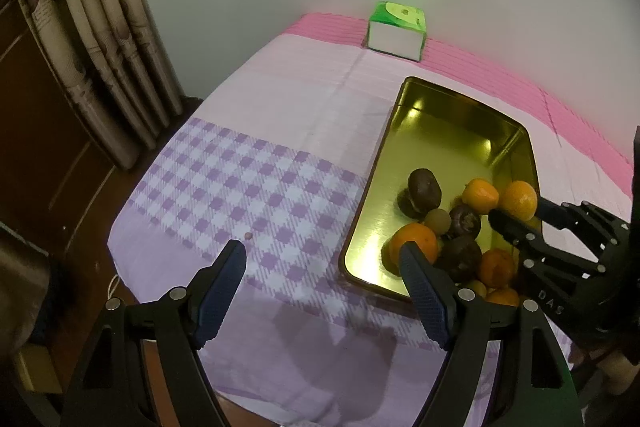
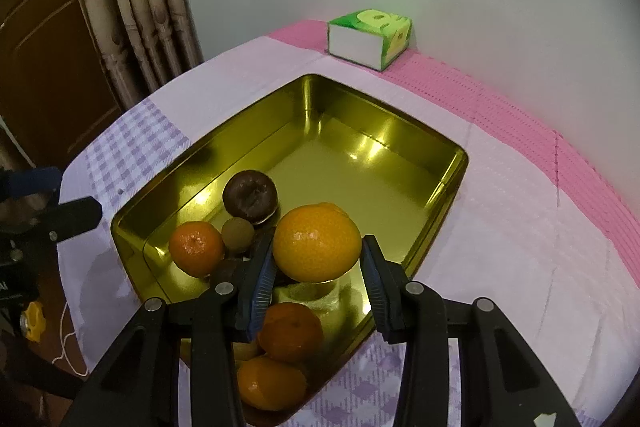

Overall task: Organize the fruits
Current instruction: 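Carry the yellow orange into the tin tray and open the right gripper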

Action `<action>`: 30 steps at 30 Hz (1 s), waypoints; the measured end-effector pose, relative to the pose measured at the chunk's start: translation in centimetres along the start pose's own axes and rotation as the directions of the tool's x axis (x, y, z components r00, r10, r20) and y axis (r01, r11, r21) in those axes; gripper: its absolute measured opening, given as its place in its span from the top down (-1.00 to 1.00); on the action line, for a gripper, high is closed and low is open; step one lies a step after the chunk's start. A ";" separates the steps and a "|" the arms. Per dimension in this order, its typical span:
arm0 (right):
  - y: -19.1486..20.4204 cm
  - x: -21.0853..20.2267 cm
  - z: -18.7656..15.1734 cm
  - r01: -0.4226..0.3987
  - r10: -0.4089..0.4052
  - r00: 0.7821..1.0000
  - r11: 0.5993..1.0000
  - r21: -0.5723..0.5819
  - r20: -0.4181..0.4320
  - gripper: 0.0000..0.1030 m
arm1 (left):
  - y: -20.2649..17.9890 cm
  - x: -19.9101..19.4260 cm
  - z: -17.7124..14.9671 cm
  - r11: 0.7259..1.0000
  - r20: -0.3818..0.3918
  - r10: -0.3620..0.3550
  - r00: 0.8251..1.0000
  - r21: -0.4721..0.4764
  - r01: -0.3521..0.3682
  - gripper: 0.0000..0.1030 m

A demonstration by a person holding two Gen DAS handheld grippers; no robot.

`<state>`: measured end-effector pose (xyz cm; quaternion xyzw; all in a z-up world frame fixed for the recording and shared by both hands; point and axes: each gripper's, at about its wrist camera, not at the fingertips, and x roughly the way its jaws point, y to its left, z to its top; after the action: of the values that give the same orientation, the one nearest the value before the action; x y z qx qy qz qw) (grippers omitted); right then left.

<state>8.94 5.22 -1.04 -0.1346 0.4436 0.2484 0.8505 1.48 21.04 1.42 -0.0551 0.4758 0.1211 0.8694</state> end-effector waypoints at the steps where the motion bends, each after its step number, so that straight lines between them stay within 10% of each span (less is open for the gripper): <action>1: 0.0 0.2 -0.1 -0.001 0.001 1.000 1.000 0.000 -0.006 0.24 | 0.0 0.0 0.0 1.000 0.001 0.000 1.000 0.001 0.000 -0.53; 30: 0.8 2.1 -0.9 0.043 -0.043 0.997 0.999 -0.003 -0.066 0.16 | -1.1 0.3 -0.6 0.998 -0.010 0.010 1.000 0.057 -0.010 -0.54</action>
<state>8.93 6.14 -3.24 -0.1530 0.4682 0.2258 0.8405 1.47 19.87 0.84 -0.0285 0.4838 0.1115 0.8676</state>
